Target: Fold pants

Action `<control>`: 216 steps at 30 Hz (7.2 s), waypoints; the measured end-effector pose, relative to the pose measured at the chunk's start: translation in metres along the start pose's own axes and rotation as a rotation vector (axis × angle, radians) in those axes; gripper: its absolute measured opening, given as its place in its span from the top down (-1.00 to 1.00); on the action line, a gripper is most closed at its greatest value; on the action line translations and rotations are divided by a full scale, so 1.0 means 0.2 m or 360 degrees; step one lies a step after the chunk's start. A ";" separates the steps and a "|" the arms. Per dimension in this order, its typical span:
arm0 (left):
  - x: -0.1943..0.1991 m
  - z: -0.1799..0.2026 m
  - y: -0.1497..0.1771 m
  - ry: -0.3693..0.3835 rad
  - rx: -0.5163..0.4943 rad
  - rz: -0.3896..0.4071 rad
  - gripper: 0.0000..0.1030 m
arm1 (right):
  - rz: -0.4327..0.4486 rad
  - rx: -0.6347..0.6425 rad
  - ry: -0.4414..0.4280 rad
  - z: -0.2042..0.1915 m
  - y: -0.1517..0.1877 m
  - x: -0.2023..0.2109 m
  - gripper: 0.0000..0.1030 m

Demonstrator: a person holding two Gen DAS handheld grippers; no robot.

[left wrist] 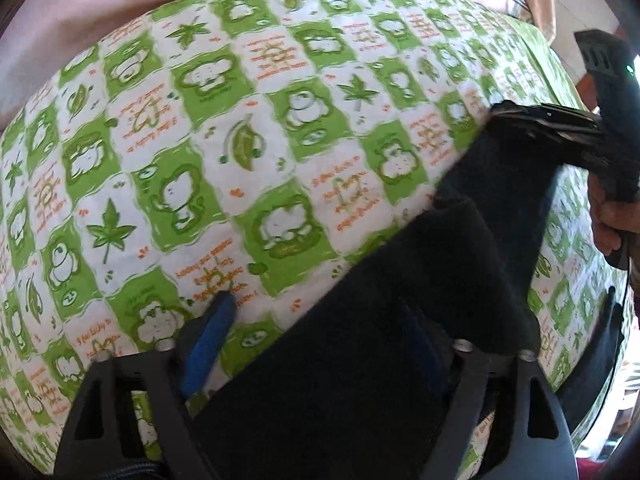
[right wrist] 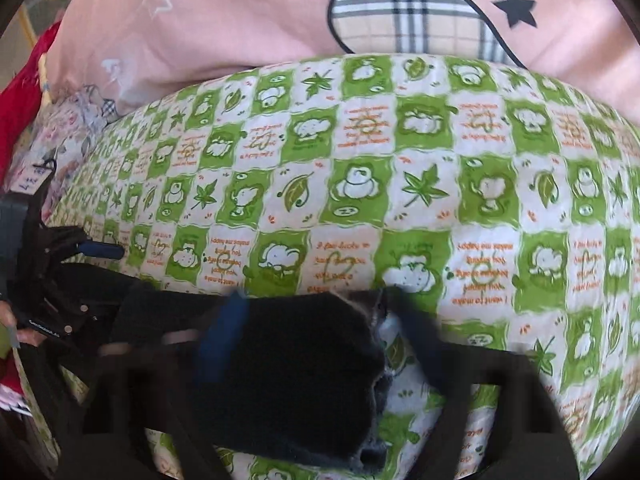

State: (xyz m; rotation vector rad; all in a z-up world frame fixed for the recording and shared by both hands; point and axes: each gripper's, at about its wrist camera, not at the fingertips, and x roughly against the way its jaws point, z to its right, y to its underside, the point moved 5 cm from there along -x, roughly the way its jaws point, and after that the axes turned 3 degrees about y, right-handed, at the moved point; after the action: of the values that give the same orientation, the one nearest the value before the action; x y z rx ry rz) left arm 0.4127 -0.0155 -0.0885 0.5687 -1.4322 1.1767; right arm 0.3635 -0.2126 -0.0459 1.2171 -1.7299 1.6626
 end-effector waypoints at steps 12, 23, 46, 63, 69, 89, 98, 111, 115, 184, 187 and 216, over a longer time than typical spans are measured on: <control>0.32 0.30 0.25 0.0103 -0.0119 0.0155 0.91 | 0.0238 -0.0048 -0.0162 0.07 0.15 0.46 0.82; 0.61 0.64 0.67 0.0181 -0.0100 0.0287 0.92 | 0.0321 -0.0011 -0.0200 0.06 0.55 0.80 0.83; 0.62 0.88 1.09 0.0290 -0.0100 0.0263 0.91 | 0.0242 0.0120 -0.0084 -0.06 1.16 0.97 0.84; 0.48 0.94 1.25 0.0377 -0.0016 0.0169 0.62 | 0.0165 0.0102 0.0018 -0.05 1.35 0.97 0.67; 0.50 0.94 1.31 0.0365 0.0069 0.0197 0.28 | 0.0222 0.0009 0.0006 -0.08 1.41 1.10 0.34; 0.85 0.25 1.40 0.0028 0.1020 0.0384 -0.22 | 0.0271 0.0127 -0.0384 -0.75 1.29 0.94 0.21; 0.98 -0.19 1.26 -0.0179 0.1389 0.0307 -0.44 | 0.0214 0.0359 -0.0607 -1.23 1.19 0.77 0.20; 0.70 -0.43 1.07 -0.0496 0.1169 -0.0112 0.86 | 0.0030 0.0500 -0.0733 -1.56 1.08 0.47 -0.04; 0.73 -0.42 1.11 -0.0492 0.1130 0.0016 0.89 | 0.0013 0.0503 -0.0765 -1.58 1.07 0.42 0.18; 1.13 -0.47 2.45 0.0017 0.1923 0.0951 -0.03 | 0.0080 0.0707 -0.0599 -1.77 1.09 0.62 0.33; 1.13 -0.49 2.41 0.0017 0.1912 0.0942 -0.04 | 0.0112 0.0647 -0.0617 -1.78 0.99 0.61 0.33; 0.97 -0.70 2.23 -0.0163 0.1779 0.0836 0.58 | -0.0421 0.0747 -0.0719 -1.86 0.72 -0.05 0.46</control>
State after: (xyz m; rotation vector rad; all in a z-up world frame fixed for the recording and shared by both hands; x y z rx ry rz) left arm 0.0449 0.3311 -0.0775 1.0371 -0.9048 2.4116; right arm 0.1573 0.1272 -0.0698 2.0725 -1.3484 1.7780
